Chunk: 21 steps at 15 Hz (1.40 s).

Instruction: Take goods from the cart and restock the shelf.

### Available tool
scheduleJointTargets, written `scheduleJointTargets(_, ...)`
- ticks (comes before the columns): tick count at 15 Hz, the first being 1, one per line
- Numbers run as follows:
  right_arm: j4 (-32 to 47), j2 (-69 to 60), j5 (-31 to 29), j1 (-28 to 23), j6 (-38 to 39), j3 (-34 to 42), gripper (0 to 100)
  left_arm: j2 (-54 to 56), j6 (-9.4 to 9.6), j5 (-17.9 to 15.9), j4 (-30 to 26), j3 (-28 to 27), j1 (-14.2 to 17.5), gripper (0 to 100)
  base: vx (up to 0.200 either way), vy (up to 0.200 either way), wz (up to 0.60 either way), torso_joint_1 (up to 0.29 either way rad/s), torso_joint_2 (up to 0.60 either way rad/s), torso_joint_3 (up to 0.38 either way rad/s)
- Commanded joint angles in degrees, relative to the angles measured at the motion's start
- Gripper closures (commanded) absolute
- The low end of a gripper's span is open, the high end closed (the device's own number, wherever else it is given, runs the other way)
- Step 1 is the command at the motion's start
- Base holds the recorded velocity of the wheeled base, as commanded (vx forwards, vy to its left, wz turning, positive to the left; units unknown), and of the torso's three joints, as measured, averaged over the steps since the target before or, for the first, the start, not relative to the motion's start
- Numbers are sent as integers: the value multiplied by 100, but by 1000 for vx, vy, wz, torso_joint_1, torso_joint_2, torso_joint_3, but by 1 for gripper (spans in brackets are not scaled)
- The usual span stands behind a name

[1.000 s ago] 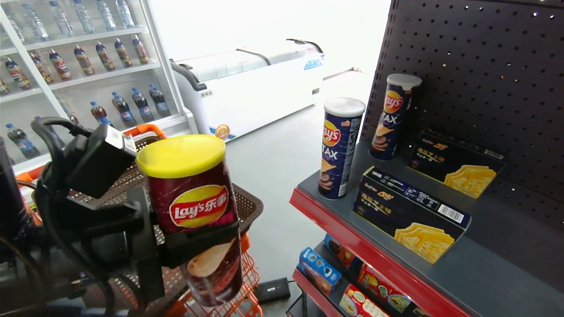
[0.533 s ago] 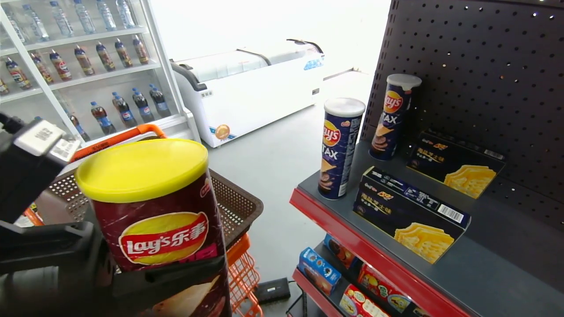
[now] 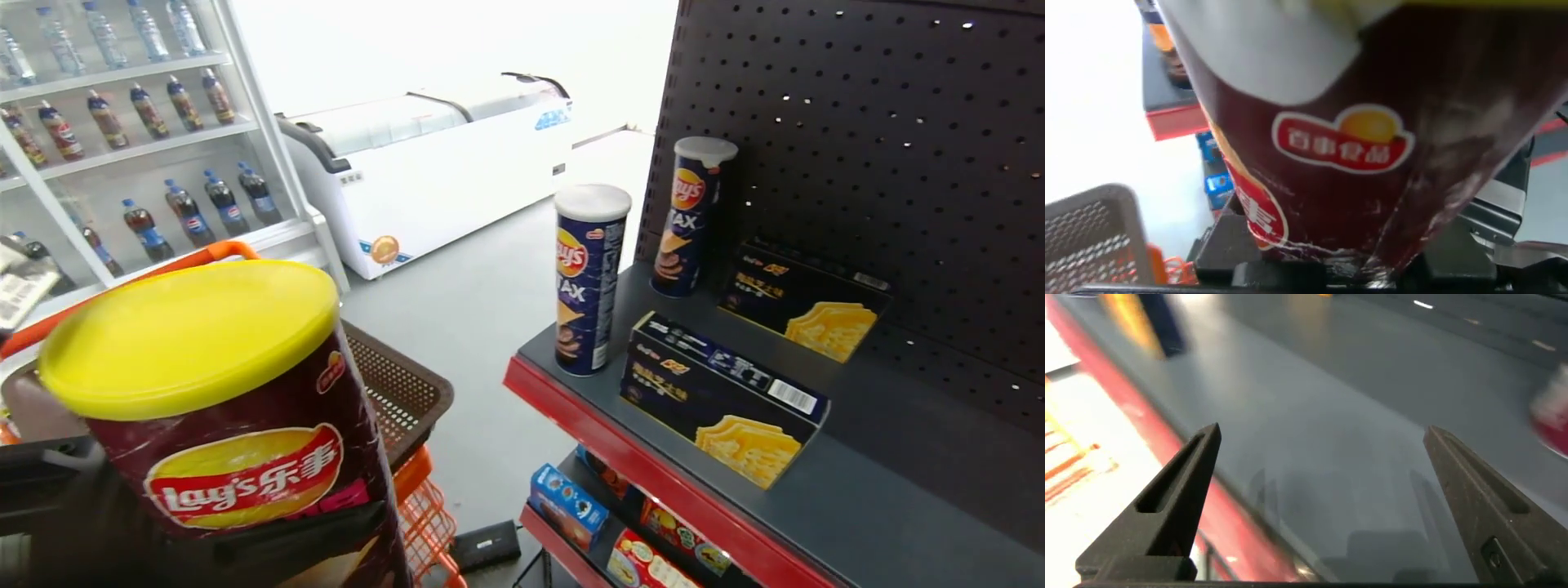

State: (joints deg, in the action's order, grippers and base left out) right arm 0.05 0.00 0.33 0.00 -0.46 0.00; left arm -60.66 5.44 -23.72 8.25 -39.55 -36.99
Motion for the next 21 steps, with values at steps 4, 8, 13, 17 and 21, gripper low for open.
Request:
scheduleJointTargets(4, -5, 0, 2, 0, 2, 0, 0, 54, 1, -18, 1, 26, -10, 100, 0, 0, -600, 6, -1, 6)
scheduleJointTargets(8, 4, 0, 2, 0, 2, 0, 0, 54, 1, -18, 10, 8, -46, 100, 0, 0, -600, 6, 2, 0)
scheduleJointTargets(13, -5, 0, 2, 0, 2, 0, 0, 46, 1, -10, 18, 8, -195, 100, 0, 0, -600, 2, -2, 1)
scheduleJointTargets(17, -5, 0, 2, 0, 2, 0, 0, 46, -8, -10, 27, 8, -186, 100, 0, 0, -600, -1, 2, 5)
scheduleJointTargets(21, -5, 0, 2, 0, 2, 0, 0, 46, -8, -10, 10, 52, -133, 100, 0, 0, -150, 1, 1, -1)
